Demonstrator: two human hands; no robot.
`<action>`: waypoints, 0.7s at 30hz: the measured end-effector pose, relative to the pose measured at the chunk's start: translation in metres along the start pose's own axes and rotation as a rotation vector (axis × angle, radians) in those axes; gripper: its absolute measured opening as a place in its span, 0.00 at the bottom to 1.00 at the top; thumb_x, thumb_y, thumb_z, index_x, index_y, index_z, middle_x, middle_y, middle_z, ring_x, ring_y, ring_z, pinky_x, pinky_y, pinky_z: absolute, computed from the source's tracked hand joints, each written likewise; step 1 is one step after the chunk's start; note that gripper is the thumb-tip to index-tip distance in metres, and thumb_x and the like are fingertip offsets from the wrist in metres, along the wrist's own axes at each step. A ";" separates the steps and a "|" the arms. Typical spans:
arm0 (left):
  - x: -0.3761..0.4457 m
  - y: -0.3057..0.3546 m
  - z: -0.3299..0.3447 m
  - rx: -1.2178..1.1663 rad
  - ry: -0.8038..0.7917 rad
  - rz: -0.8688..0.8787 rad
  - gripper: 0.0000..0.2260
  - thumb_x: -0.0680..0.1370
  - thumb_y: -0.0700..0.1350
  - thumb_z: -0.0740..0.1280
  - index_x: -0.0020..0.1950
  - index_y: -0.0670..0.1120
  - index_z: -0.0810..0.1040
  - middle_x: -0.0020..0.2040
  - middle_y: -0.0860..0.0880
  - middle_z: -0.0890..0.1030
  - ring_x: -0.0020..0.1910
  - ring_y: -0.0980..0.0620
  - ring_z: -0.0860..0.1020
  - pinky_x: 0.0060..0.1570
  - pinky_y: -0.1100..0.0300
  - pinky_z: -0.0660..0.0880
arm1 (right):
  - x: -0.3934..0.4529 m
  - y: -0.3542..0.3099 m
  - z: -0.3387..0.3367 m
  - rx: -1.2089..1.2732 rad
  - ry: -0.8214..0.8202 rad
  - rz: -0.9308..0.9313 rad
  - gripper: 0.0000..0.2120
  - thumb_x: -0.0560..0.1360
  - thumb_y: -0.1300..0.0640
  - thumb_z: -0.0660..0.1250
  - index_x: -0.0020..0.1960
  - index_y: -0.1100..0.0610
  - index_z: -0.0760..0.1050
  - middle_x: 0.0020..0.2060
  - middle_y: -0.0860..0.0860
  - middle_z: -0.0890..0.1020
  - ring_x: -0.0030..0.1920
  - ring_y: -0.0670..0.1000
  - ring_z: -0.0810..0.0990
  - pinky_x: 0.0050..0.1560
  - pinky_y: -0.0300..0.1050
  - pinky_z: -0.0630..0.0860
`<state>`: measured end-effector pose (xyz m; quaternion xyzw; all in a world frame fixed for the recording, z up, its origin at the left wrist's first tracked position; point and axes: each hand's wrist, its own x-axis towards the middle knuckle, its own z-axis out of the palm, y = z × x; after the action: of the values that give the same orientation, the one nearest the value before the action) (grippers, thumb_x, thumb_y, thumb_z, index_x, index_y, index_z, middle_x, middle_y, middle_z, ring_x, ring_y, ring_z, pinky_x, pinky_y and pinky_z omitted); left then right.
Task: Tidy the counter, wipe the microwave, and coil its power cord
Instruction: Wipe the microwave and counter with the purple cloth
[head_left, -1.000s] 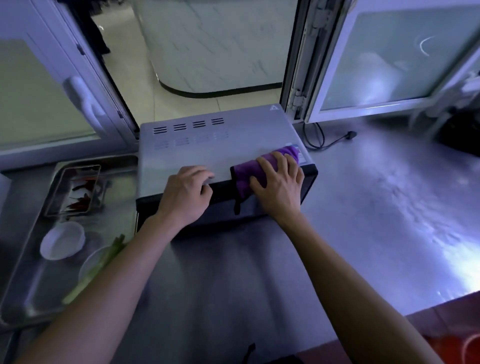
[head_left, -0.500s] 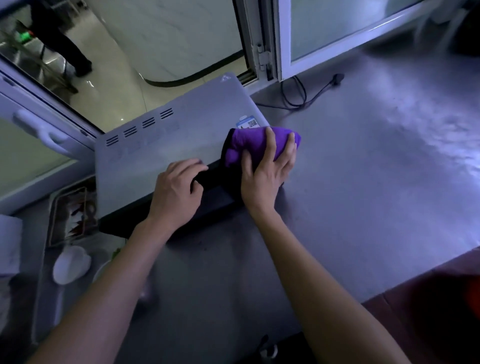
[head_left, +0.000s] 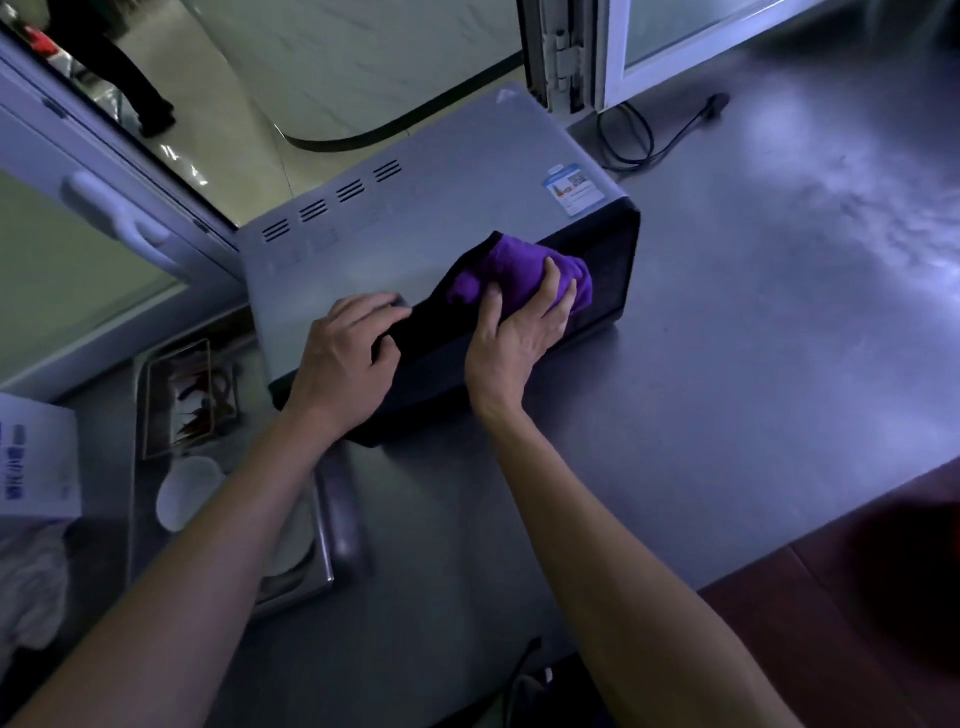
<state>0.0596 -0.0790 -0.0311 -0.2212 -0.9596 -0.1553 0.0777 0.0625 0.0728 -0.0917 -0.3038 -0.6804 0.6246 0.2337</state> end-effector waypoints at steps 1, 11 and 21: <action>-0.008 -0.013 -0.005 0.004 0.012 -0.005 0.16 0.76 0.33 0.66 0.62 0.41 0.82 0.64 0.45 0.80 0.63 0.45 0.75 0.63 0.46 0.73 | -0.015 0.001 0.009 0.012 -0.012 0.001 0.30 0.79 0.53 0.66 0.77 0.56 0.59 0.78 0.61 0.53 0.77 0.61 0.53 0.77 0.56 0.51; -0.065 -0.111 -0.043 -0.002 0.013 0.008 0.17 0.76 0.34 0.63 0.61 0.45 0.82 0.62 0.48 0.80 0.63 0.49 0.75 0.67 0.55 0.70 | -0.147 0.020 0.093 0.048 -0.067 0.080 0.32 0.80 0.54 0.64 0.79 0.59 0.54 0.78 0.63 0.51 0.78 0.61 0.49 0.78 0.53 0.46; -0.060 -0.112 -0.044 0.023 -0.062 0.155 0.16 0.79 0.40 0.60 0.64 0.44 0.80 0.65 0.48 0.78 0.65 0.50 0.74 0.68 0.50 0.70 | -0.200 0.041 0.129 0.054 -0.140 0.064 0.34 0.81 0.43 0.50 0.80 0.52 0.39 0.80 0.58 0.39 0.80 0.55 0.39 0.78 0.50 0.39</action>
<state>0.0666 -0.2132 -0.0326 -0.2985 -0.9433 -0.1308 0.0624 0.1191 -0.1580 -0.1340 -0.2749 -0.6679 0.6695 0.1736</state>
